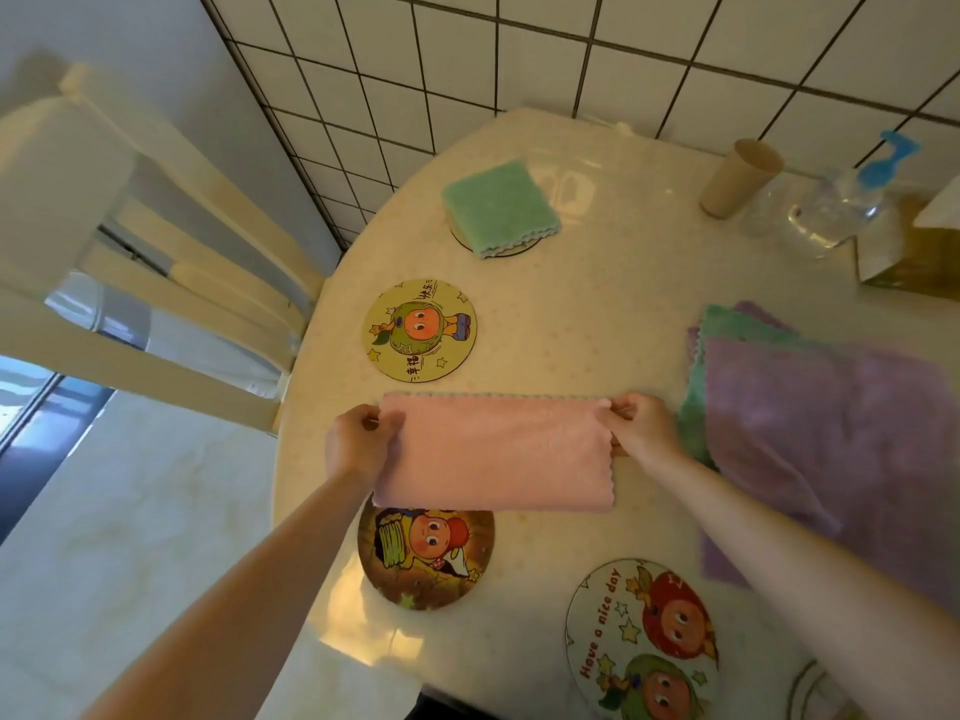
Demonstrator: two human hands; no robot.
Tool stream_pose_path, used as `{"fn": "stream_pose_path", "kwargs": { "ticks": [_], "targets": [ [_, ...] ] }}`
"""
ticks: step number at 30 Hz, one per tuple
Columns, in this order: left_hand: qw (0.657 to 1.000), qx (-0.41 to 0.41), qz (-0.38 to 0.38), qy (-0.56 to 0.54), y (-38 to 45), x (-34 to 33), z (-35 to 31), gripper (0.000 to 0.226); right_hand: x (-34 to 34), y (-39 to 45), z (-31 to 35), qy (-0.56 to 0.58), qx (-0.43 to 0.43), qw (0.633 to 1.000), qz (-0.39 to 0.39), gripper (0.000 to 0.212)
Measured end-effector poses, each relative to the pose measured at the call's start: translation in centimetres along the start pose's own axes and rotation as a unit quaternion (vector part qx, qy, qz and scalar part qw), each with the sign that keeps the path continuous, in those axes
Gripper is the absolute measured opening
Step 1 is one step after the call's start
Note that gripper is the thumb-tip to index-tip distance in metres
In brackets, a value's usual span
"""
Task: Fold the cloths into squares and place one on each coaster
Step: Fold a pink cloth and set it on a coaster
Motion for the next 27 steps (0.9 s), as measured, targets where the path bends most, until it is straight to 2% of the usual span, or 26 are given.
{"fn": "stream_pose_path", "kwargs": {
  "ticks": [2, 3, 5, 7, 9, 11, 13, 15, 20, 27],
  "targets": [
    [0.999, -0.019, -0.033, 0.029, -1.2, 0.4, -0.4, 0.027, 0.2, -0.2, 0.0, -0.006, -0.002, 1.000, -0.003, 0.010],
    [0.989, -0.081, -0.061, 0.104, -2.2, 0.7, -1.0, 0.033, 0.7, -1.0, 0.4, -0.031, 0.010, 0.999, -0.020, 0.009],
    [0.926, -0.275, -0.060, 0.252, -5.2, -0.2, -2.3, 0.041, 1.8, -3.1, 1.7, -0.120, 0.073, 0.987, -0.076, 0.020],
    [0.857, -0.422, 0.052, 0.291, -8.9, -2.7, -1.9, 0.045, 1.6, -6.4, 3.4, -0.220, 0.192, 0.951, -0.102, 0.026],
    [0.804, -0.477, 0.166, 0.314, -11.9, -4.9, 0.0, 0.050, -0.7, -9.7, 3.8, -0.296, 0.303, 0.904, -0.052, 0.034],
    [0.765, -0.488, 0.223, 0.357, -13.5, -6.2, 2.3, 0.056, -3.8, -12.4, 2.9, -0.360, 0.396, 0.845, -0.008, 0.049],
    [0.756, -0.461, 0.243, 0.397, -13.5, -6.6, 3.9, 0.063, -6.3, -14.1, 1.7, -0.424, 0.468, 0.775, 0.003, 0.068],
    [0.752, -0.443, 0.239, 0.426, -12.9, -6.2, 4.8, 0.065, -7.3, -14.5, 0.6, -0.471, 0.488, 0.735, 0.000, 0.078],
    [0.739, -0.435, 0.242, 0.454, -11.2, -3.0, 6.5, 0.068, -5.9, -14.2, -0.8, -0.529, 0.466, 0.708, -0.042, 0.082],
    [0.768, -0.397, 0.195, 0.462, -9.4, 2.2, 8.0, 0.069, -4.3, -13.8, -1.4, -0.550, 0.454, 0.700, -0.036, 0.080]
  ]
}}
Point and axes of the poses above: each hand's wrist, its own y-axis towards the middle knuckle, its own x-axis out of the back of the hand, z = x × y, the point moved 6 cm from there along y, towards the middle knuckle, and after that the axes turned 14 degrees about -y, right-handed, at the moved point
